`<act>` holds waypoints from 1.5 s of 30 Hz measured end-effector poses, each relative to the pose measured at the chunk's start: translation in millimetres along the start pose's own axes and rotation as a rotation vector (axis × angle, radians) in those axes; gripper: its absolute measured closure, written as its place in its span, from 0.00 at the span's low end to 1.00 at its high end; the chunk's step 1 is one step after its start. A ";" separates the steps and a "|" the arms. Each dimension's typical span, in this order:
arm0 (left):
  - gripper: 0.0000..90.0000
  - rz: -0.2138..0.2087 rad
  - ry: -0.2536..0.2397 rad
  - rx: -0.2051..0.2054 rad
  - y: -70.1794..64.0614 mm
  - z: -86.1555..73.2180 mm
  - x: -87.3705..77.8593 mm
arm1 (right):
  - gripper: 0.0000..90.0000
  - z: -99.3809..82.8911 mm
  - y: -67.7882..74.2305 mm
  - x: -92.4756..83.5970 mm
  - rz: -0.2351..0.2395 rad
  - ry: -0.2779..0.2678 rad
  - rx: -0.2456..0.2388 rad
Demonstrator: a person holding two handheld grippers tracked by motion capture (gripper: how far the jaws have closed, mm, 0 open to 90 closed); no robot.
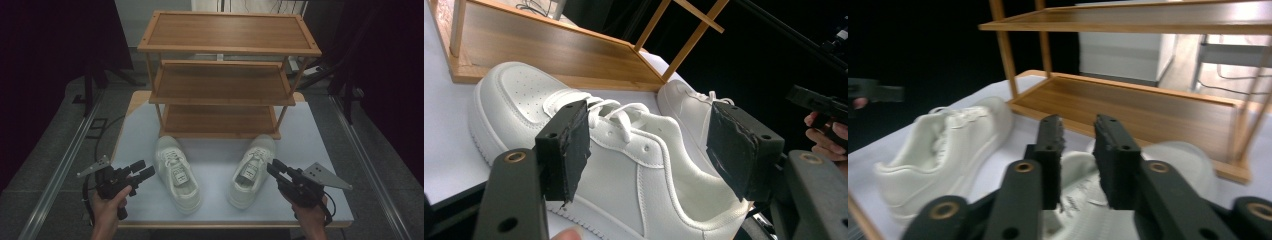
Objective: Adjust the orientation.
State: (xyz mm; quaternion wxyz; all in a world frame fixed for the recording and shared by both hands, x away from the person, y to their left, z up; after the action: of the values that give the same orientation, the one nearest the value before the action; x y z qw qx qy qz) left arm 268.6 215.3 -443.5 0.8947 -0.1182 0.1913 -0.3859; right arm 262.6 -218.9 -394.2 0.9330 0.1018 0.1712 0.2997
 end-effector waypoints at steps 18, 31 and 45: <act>0.38 -0.004 -0.004 -0.009 -3.1 1.3 -2.1 | 0.99 -44.8 99.3 64.3 0.239 0.214 -0.113; 0.38 -0.014 0.008 -0.008 -5.2 -0.7 1.7 | 0.99 -86.3 133.5 98.6 0.206 0.337 -0.221; 0.38 0.008 -0.016 -0.025 2.0 2.1 -7.9 | 0.98 -101.8 175.3 113.9 0.368 0.362 -0.203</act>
State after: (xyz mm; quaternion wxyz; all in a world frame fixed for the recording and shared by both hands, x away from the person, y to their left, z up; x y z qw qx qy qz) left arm 265.8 222.6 -440.3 0.8961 -0.1317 0.1896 -0.3791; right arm 218.8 -2.2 -466.1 0.8225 -0.0181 0.2828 0.4932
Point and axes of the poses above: each handheld gripper's, and its own axes: x roughly forward along the jaws, z roughly out of its top, y roughly to its left, the point moved 5 cm from there along x, roughly forward along the jaws, and after that the axes turned 11 degrees about x, right-handed, at the moved point
